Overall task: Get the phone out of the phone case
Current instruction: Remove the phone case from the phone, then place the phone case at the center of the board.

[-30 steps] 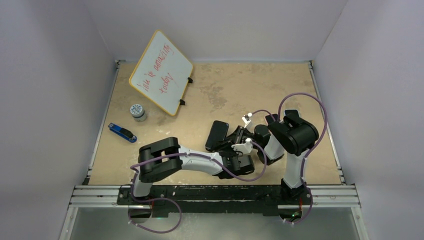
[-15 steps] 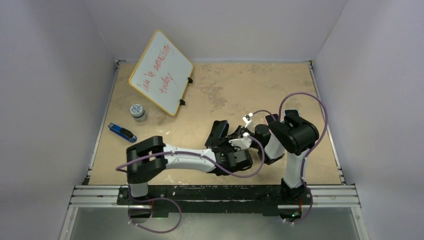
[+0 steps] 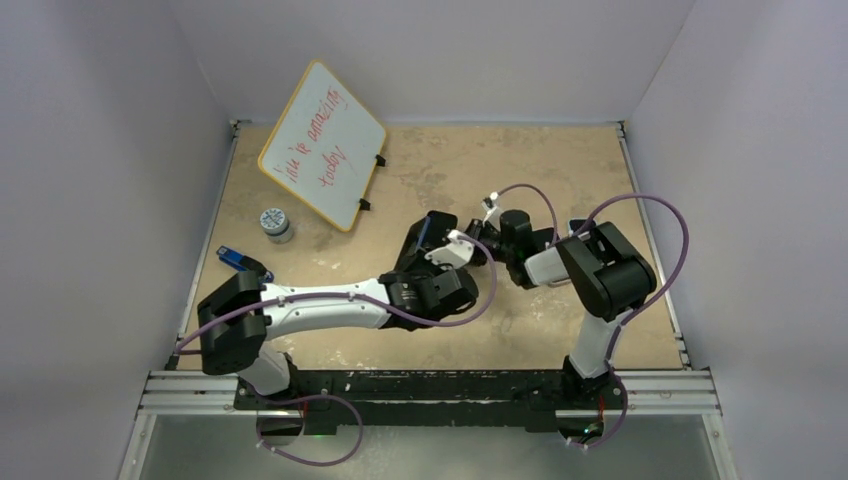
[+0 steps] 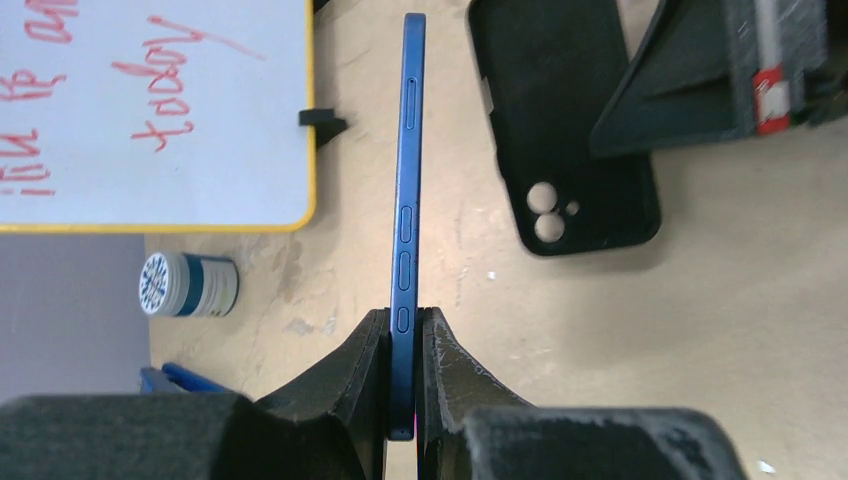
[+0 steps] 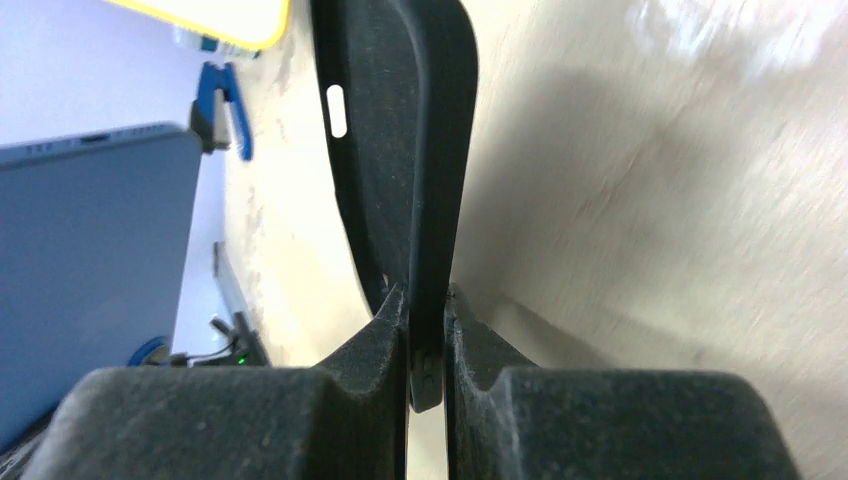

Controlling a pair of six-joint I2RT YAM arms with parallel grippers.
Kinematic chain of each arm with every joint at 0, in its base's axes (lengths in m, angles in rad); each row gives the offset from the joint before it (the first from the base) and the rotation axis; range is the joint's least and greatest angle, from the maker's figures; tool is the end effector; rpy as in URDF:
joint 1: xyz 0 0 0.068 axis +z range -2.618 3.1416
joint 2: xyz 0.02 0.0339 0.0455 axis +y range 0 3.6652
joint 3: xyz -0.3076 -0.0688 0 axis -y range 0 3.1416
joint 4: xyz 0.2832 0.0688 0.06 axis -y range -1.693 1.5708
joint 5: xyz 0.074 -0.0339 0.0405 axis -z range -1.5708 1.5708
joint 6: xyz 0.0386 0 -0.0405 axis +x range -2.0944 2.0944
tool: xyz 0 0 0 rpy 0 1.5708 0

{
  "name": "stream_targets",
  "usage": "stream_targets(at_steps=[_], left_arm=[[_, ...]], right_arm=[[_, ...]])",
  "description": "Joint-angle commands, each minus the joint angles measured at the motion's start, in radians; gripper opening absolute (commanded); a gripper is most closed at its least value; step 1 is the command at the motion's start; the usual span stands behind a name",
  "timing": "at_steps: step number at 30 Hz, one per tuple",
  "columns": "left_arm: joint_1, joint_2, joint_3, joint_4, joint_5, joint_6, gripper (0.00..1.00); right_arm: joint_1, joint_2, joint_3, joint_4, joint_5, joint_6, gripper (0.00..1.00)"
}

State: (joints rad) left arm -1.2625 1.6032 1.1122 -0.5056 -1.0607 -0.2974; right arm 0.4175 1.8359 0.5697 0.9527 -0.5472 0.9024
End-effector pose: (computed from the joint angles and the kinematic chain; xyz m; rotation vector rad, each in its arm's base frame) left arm 0.1409 -0.3313 0.2624 0.6176 1.9207 0.4160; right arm 0.3068 0.1581 0.1252 0.0863 2.0941 1.3706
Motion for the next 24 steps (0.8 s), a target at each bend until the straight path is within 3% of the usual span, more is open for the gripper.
stream_targets(at_steps=[1,9,16,24], left_arm=[[0.043,-0.090,-0.047,0.001,-0.037,-0.058,0.00],[0.127,-0.079,-0.107,-0.019,-0.040,-0.127,0.00],[0.158,-0.012,-0.111,-0.012,-0.028,-0.121,0.00],[0.168,0.033,-0.093,-0.051,0.000,-0.135,0.00]], right_arm=[[-0.036,-0.005,0.183,-0.404,0.020,-0.242,0.00],[-0.093,0.073,0.424,-0.776,0.048,-0.441,0.00],[-0.104,0.103,0.519,-0.904,0.135,-0.524,0.27],[-0.105,-0.033,0.451,-0.847,0.180,-0.538,0.61]])
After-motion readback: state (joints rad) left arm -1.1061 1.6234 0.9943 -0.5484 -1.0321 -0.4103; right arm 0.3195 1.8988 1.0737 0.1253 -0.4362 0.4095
